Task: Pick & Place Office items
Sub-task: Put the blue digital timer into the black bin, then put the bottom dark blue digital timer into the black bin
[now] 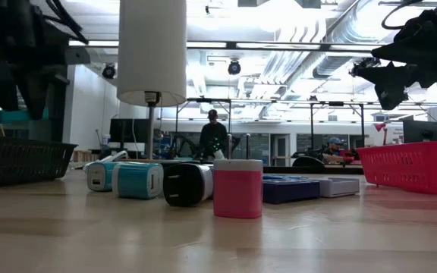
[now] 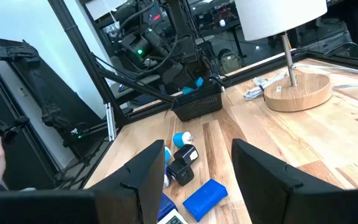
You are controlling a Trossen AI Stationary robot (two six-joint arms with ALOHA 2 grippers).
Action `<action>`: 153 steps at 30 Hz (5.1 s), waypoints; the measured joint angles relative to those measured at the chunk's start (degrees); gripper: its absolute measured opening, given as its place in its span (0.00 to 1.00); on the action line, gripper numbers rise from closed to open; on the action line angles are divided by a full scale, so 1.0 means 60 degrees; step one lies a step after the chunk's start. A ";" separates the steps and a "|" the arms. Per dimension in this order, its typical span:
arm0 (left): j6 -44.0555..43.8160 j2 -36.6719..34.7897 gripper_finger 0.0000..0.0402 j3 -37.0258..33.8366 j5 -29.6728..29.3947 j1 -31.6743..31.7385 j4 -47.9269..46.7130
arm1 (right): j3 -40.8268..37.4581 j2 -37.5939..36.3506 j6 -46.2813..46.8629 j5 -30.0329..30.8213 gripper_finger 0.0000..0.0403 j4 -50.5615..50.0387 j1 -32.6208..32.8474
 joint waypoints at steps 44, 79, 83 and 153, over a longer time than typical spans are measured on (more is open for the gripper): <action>-0.0042 -0.0508 0.45 -0.2096 0.1042 0.0426 0.2308 | 0.0000 -0.0003 0.0000 0.0000 0.43 0.0003 0.0000; 0.6807 -0.2563 0.45 -0.2078 -0.1310 0.0603 0.5235 | -0.0003 -0.0003 0.0000 0.0000 0.43 0.0004 0.0000; 0.9059 -0.2560 0.45 -0.2074 -0.1308 0.0968 0.6524 | -0.0001 -0.0002 0.0000 0.0000 0.43 0.0002 0.0000; 1.0741 0.6974 0.38 0.7568 -0.0052 0.1074 0.7201 | 0.0000 0.0117 0.0000 -0.0018 0.43 -0.0019 0.0000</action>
